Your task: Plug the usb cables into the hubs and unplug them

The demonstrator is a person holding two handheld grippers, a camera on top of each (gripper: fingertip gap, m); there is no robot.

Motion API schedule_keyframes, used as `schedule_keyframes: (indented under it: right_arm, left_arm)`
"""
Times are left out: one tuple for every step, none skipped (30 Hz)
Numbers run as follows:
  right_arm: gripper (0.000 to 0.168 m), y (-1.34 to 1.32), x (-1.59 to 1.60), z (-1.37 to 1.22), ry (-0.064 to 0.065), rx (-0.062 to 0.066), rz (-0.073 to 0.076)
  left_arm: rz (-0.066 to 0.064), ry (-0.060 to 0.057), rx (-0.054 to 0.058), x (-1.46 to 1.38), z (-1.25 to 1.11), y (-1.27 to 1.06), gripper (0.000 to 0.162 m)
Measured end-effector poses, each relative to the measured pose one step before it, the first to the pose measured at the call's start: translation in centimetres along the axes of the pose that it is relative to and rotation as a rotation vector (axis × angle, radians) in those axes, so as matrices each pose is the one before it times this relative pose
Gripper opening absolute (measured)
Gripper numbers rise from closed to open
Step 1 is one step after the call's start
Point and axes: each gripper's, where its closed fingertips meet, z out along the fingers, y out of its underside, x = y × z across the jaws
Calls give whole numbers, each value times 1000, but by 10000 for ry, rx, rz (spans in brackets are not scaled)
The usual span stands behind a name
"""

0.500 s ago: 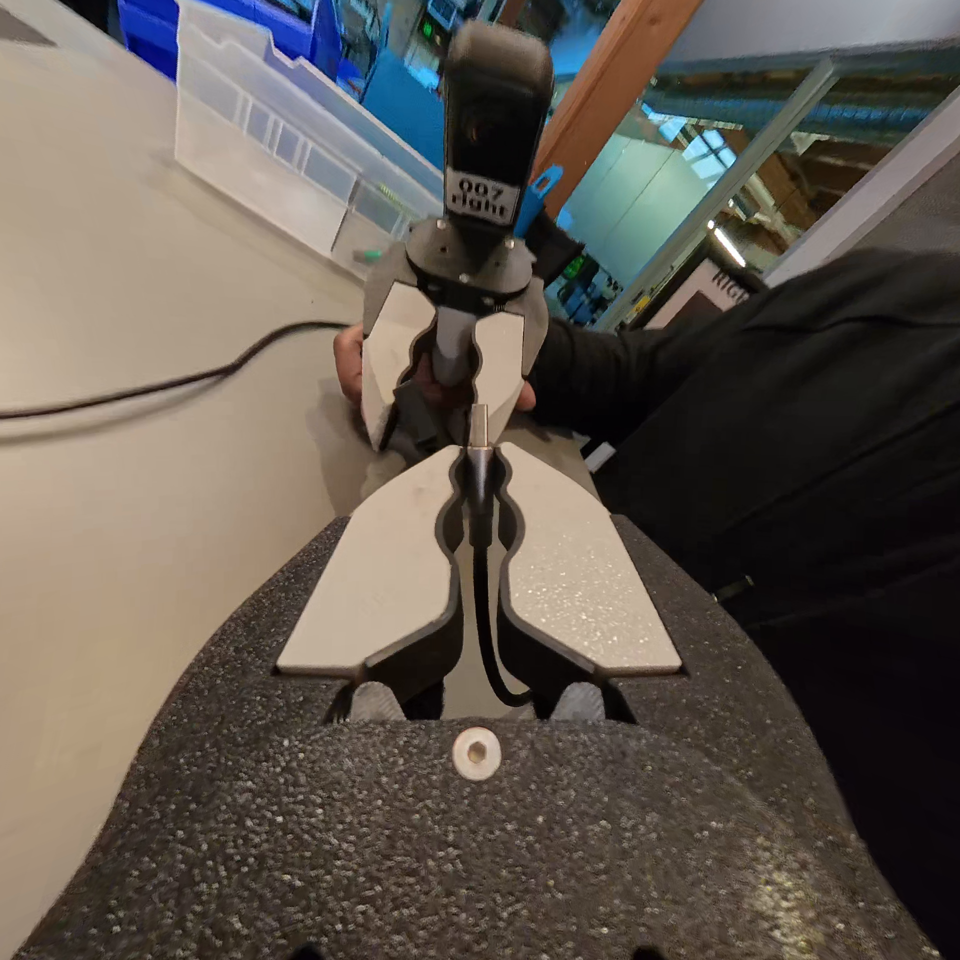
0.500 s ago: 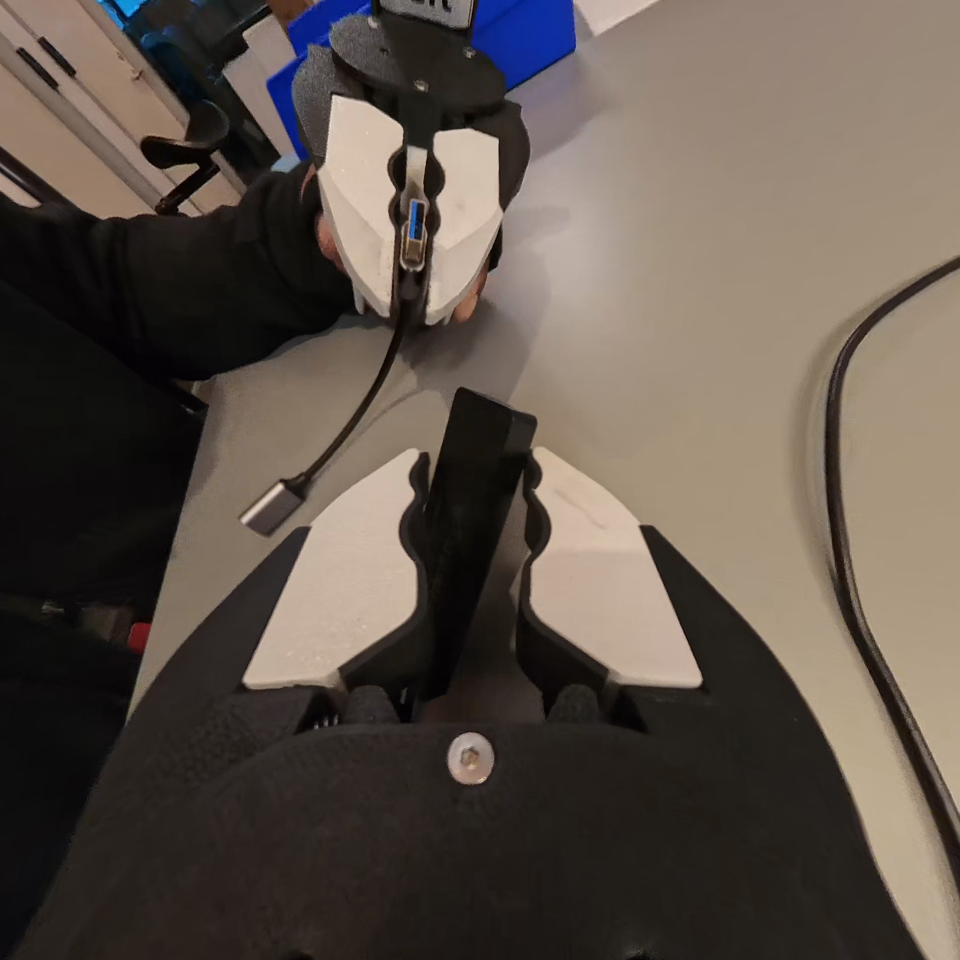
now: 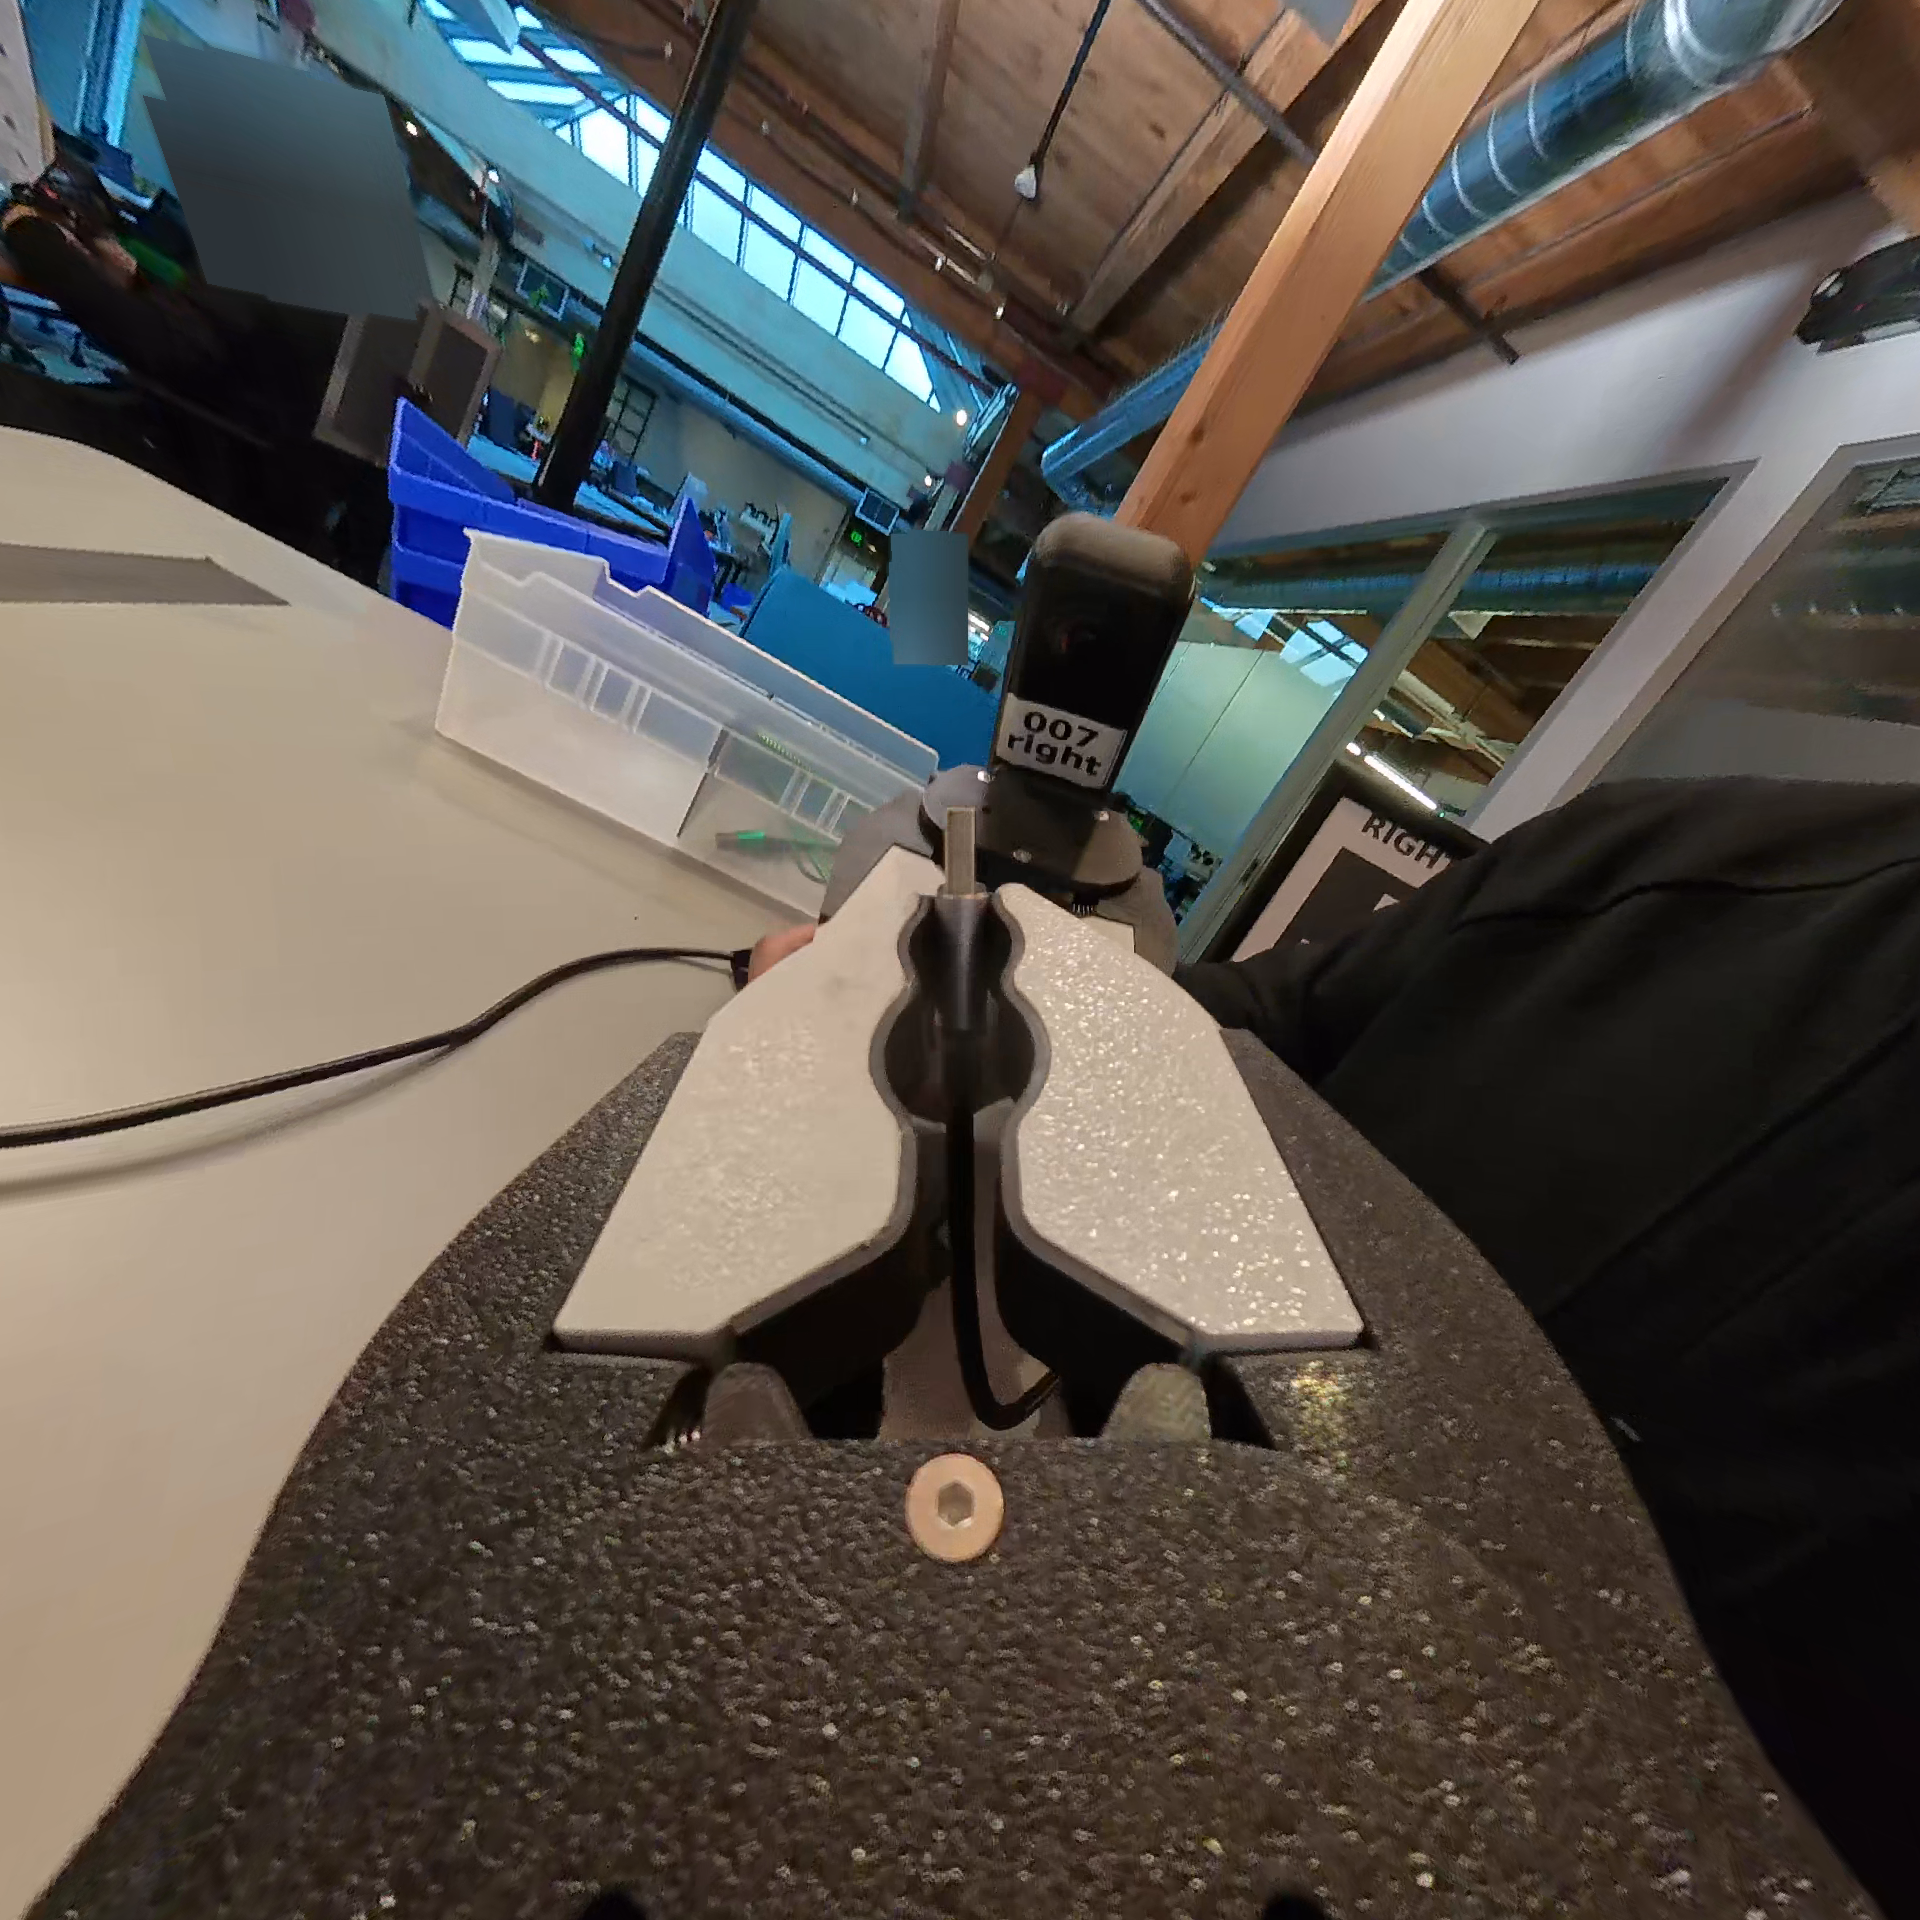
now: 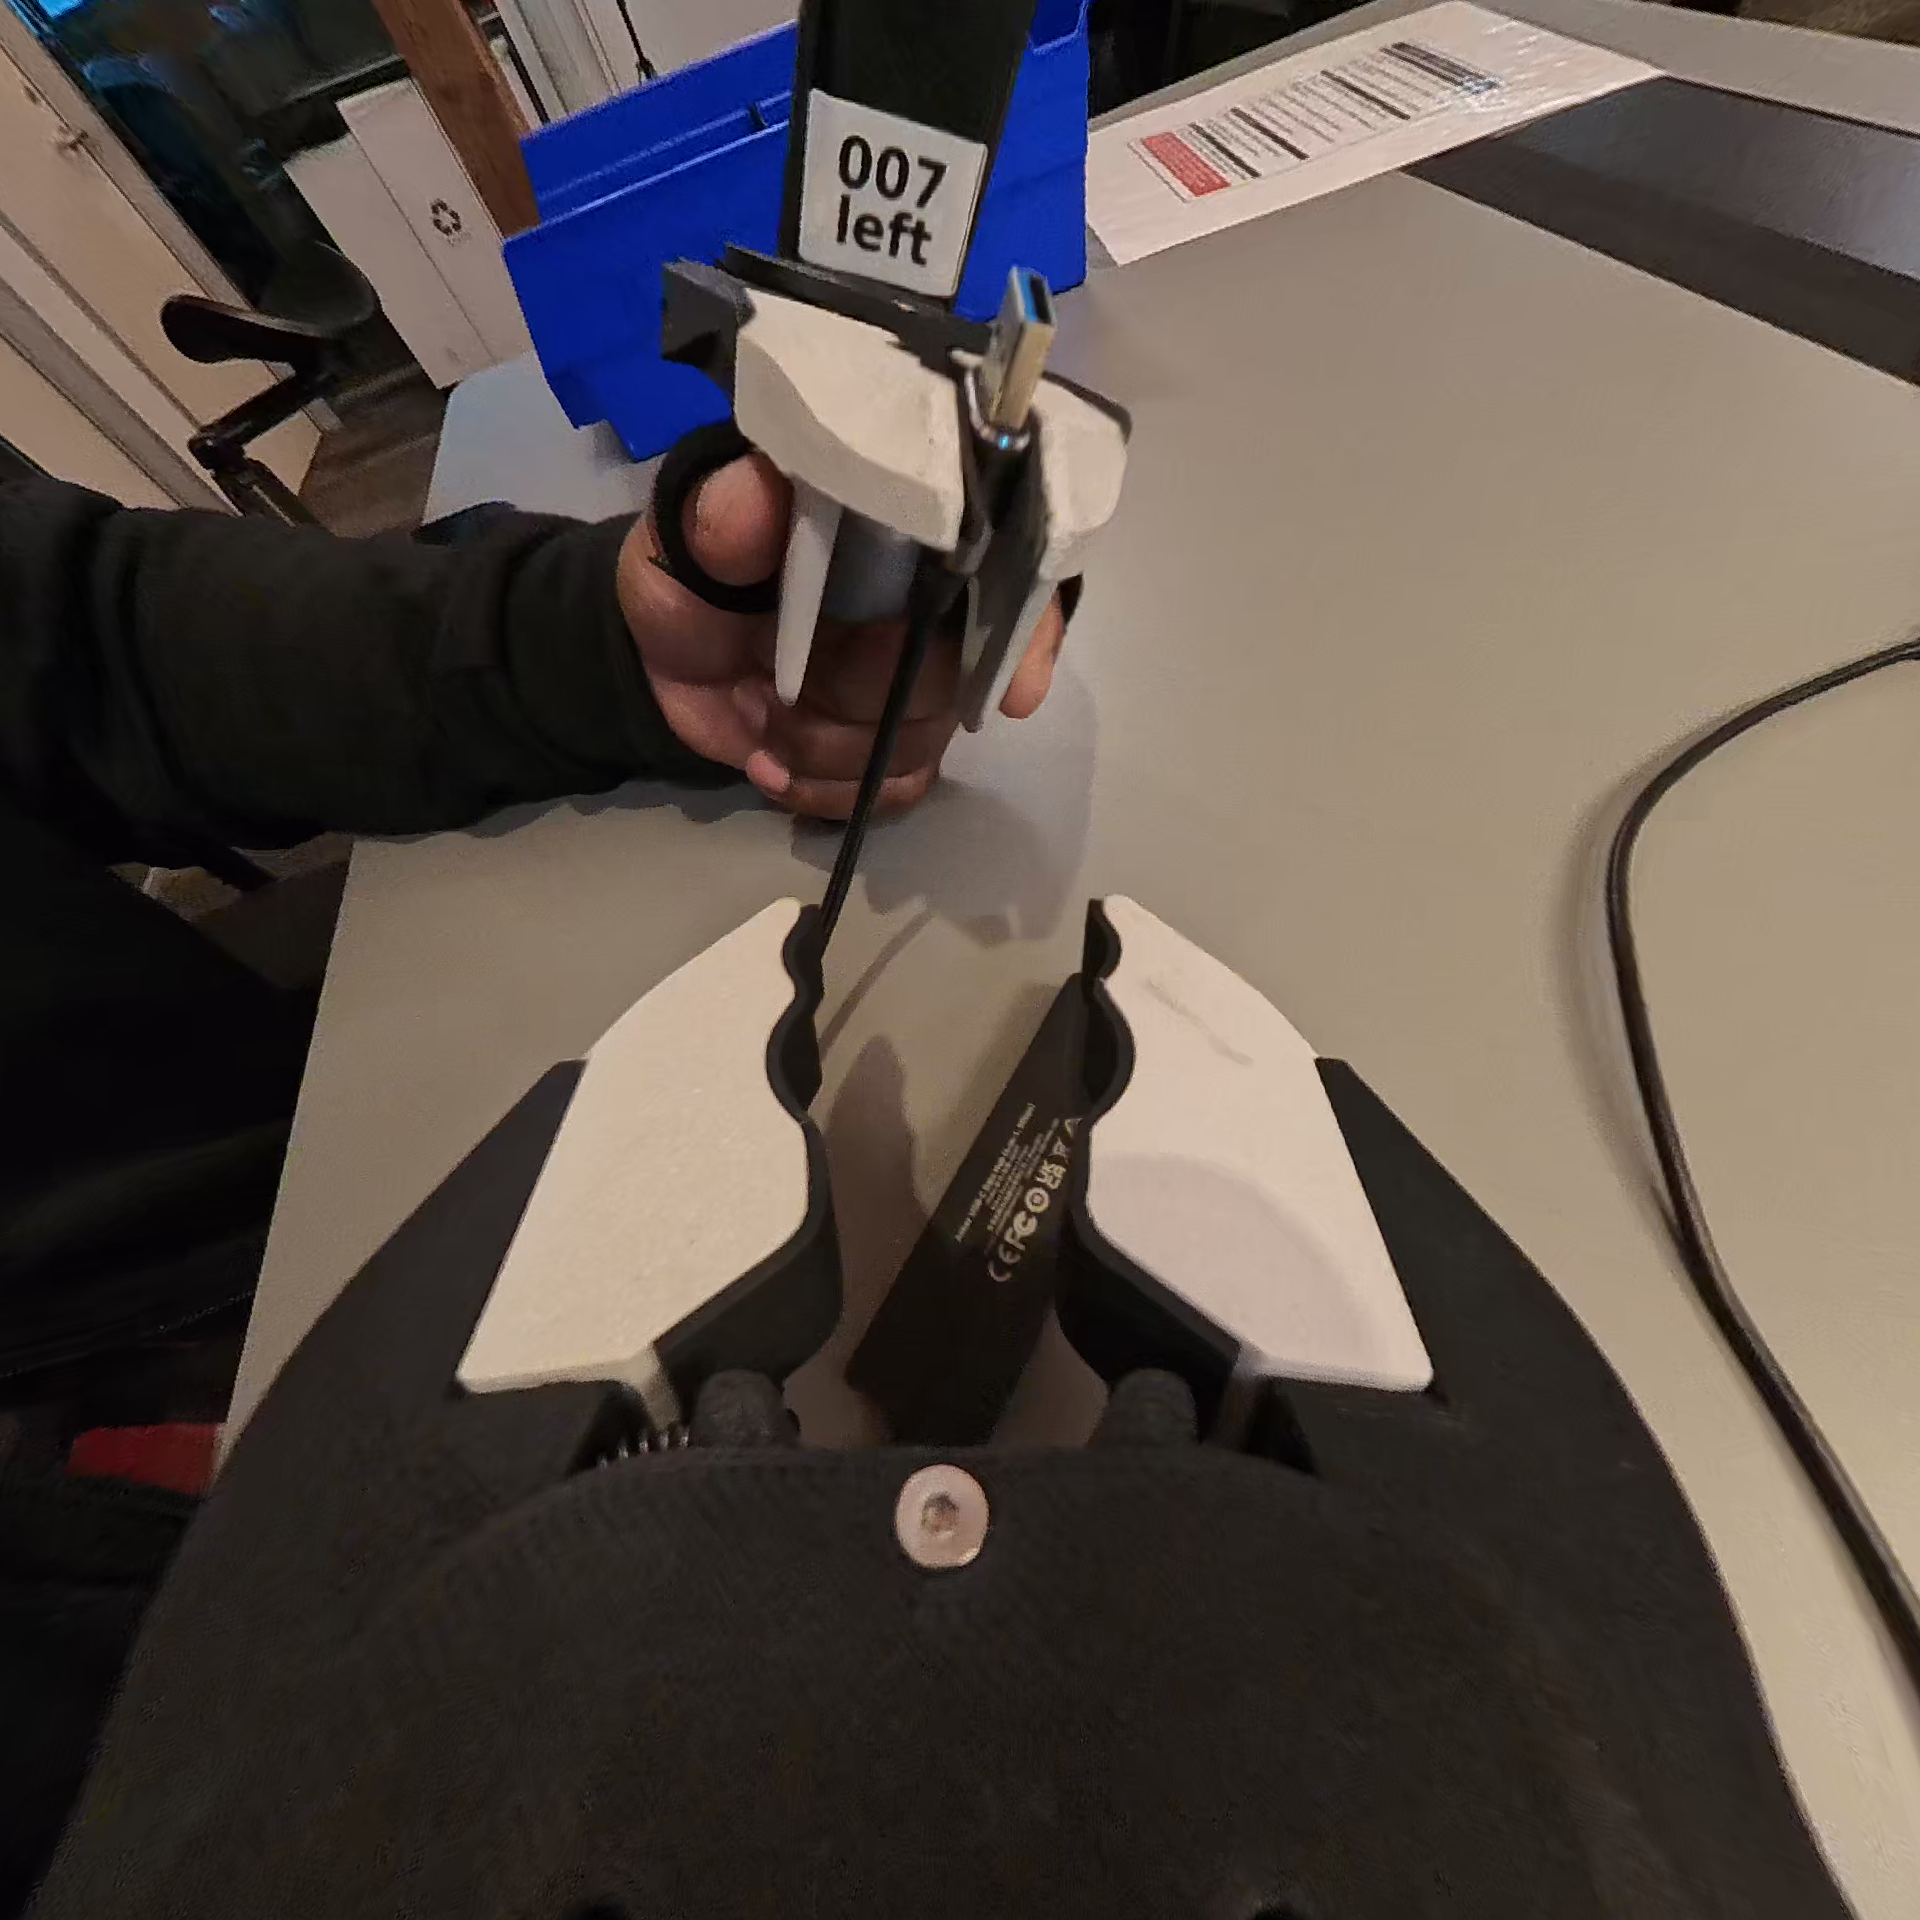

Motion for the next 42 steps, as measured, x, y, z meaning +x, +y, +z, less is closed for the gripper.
schedule_keyframes:
  right_arm:
    - [46, -34, -155, 183, 23, 11, 51]
    - [43, -103, -214, 134, -51, 79, 73]
    - [40, -98, -252, 113, -108, 82, 92]
    - [36, -76, -253, 104, -136, 65, 94]
    - [33, -21, -292, 126, -167, 43, 61]
    - [32, 33, -226, 161, -128, -3, 48]
    - [31, 88, -95, 196, -42, -43, 45]
    - [28, 112, -90, 223, -27, -65, 7]
    - [24, 124, -130, 234, -34, -74, -38]
    - [19, 103, -43, 202, 47, -65, -56]
    - [14, 59, -42, 152, 58, -30, -62]
    - [8, -39, -184, 88, -46, 17, -55]
    - [4, -75, -194, 66, -48, 30, -50]
    - [4, -87, -24, 58, 49, 32, -55]
    - [4, -68, -41, 36, 19, 16, -57]
    - [4, -28, 5, 28, 33, 8, -18]
    - [4, -35, 45, -45, 38, 25, -14]
    - [3, -12, 46, -120, 34, 13, -31]
    - [3, -19, 191, -188, 119, -8, -21]
    - [3, -100, 286, -337, 187, 39, -43]
    - [3, -197, 190, -473, 121, 90, -61]
    - [3, -308, 160, -628, 116, 143, -43]
    - [3, -384, 209, -781, 172, 165, -22]
    - [3, -462, 276, -945, 227, 176, -16]
    - [3, -528, 283, -1110, 259, 189, -9]
    - [3, -595, 290, -1322, 301, 217, -14]
    - [3, -592, 339, -1574, 342, 154, -12]
    - [3, -610, 478, -1870, 402, 99, -16]
    - [3, -678, 714, -2165, 489, 82, -53]
    - [3, -623, 1116, -2374, 638, -22, -128]
    - [3, -507, 1554, -2537, 783, -153, -251]
    - [3, -337, 1987, -2580, 901, -255, -359]
    - [3, -112, 2383, -2503, 952, -346, -438]
    - [3, 328, 2742, -2243, 954, -501, -476]
    - [3, 861, 3047, -1861, 955, -673, -435]
    - [3, 1341, 2992, -1276, 817, -749, -362]
    - [3, 1817, 2377, -531, 405, -843, -328]
    - [3, 2231, 1552, 140, -26, -975, -243]
    - [3, 2338, 1067, 680, -165, -1012, -113]
    - [3, 2226, 548, 1088, -300, -1024, -105]
    - [3, 1923, 248, 1323, -270, -941, -196]
    - [3, 1543, 40, 1419, -238, -825, -229]
  left_arm:
    - [16, 69, 81, 182, 286, -35, 8]
    - [70, 90, 9, 262, 321, 91, 8]
    - [134, -15, -49, 152, 324, 197, 8]
    - [146, -117, -95, 19, 305, 268, 8]
    - [119, -48, -56, 98, 290, 203, 8]
    - [91, -20, 8, 114, 244, 118, 8]
    - [66, 3, 73, 117, 197, 21, 8]
    - [1, 64, 120, 150, 157, -59, 8]
    - [-39, 52, 151, 115, 96, -97, 8]
    - [-70, 97, 109, 173, 53, -80, 8]
    - [-42, 20, 36, 76, 3, -20, 8]
    - [33, -67, 18, -16, -73, -33, 8]
    - [21, -9, 38, 45, -116, -100, 8]
    - [-19, 108, 32, 191, -93, -103, 8]
    - [-53, 79, -8, 119, -52, -39, 8]
    - [-64, 67, 14, 87, -40, -47, 8]
    - [-98, 177, 45, 208, -23, -80, 8]
    - [-130, 129, 65, 141, -27, -92, 9]
    - [-90, 7, 133, 20, -68, -177, 10]
    - [-55, -9, 216, 31, -117, -330, 19]
    - [-39, -24, 221, -1, -182, -394, 27]
    - [-30, -102, 230, -135, -258, -477, 36]
    - [-31, -131, 255, -207, -347, -548, 44]
    - [-37, -100, 252, -209, -392, -531, 47]
    - [-67, -105, 198, -259, -389, -457, 48]
    - [-101, -150, 68, -372, -336, -267, 48]
    - [-96, -158, -66, -423, -282, -34, 47]
    - [-45, -128, -67, -375, -238, 33, 47]
    - [-17, -156, -4, -376, -200, 1, 46]
    - [-40, -127, 23, -320, -154, -19, 45]
    - [-75, -20, 11, -156, -82, 7, 43]
    - [-80, 39, -10, -54, -9, 35, 41]
    - [-56, -7, -36, -93, 43, 104, 41]
    - [-34, -33, -72, -112, 72, 199, 40]
    - [-37, -16, -96, -93, 118, 240, 40]
    - [-54, -2, -115, -68, 135, 285, 40]
    - [-66, 4, -131, -61, 164, 325, 39]
    - [-52, 10, -135, -36, 166, 310, 39]
    - [-16, 9, -101, 9, 138, 259, 39]
    - [18, 13, -57, 62, 108, 140, 39]
    - [51, -5, -34, 72, 64, 64, 39]
    - [75, -38, -21, 49, 13, 24, 39]
